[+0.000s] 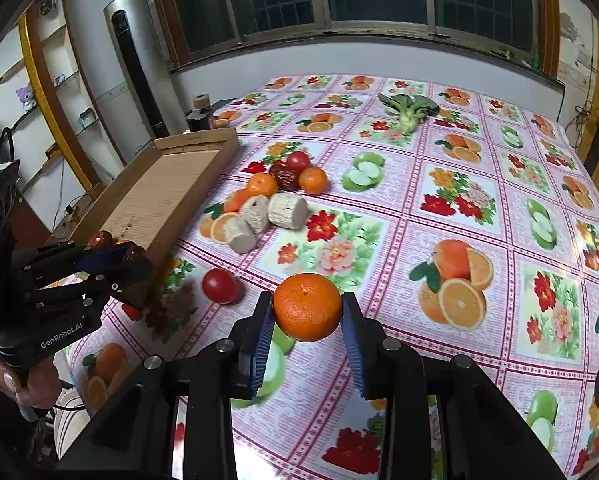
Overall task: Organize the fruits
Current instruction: 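Carry the date and orange over the cardboard tray with both grippers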
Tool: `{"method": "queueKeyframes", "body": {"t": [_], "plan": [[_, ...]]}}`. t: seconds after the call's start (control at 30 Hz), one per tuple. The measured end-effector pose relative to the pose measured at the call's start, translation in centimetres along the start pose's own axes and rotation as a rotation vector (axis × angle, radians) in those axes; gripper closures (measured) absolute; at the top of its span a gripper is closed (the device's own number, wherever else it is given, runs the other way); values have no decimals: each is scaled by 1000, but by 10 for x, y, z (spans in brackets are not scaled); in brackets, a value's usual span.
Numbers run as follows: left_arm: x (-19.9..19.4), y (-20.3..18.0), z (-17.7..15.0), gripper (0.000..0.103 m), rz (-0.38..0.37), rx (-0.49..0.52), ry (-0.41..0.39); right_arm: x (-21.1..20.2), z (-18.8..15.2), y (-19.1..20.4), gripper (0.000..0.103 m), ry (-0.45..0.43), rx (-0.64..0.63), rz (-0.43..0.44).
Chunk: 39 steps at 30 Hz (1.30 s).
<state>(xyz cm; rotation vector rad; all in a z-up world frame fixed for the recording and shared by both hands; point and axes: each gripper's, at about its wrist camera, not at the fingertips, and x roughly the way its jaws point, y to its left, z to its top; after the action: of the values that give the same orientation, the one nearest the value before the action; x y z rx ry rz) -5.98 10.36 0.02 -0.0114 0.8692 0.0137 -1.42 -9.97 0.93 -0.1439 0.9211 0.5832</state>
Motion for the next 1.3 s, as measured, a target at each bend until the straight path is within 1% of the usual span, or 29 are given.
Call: {"method": "queueKeyframes", "body": {"t": [0.83, 1.3], "plan": [[-21, 50, -2, 81, 49, -80, -44, 11, 25, 60, 69, -7, -105, 70], [-24, 82, -7, 81, 83, -128, -48, 29, 44, 100, 69, -2, -172, 122]]}}
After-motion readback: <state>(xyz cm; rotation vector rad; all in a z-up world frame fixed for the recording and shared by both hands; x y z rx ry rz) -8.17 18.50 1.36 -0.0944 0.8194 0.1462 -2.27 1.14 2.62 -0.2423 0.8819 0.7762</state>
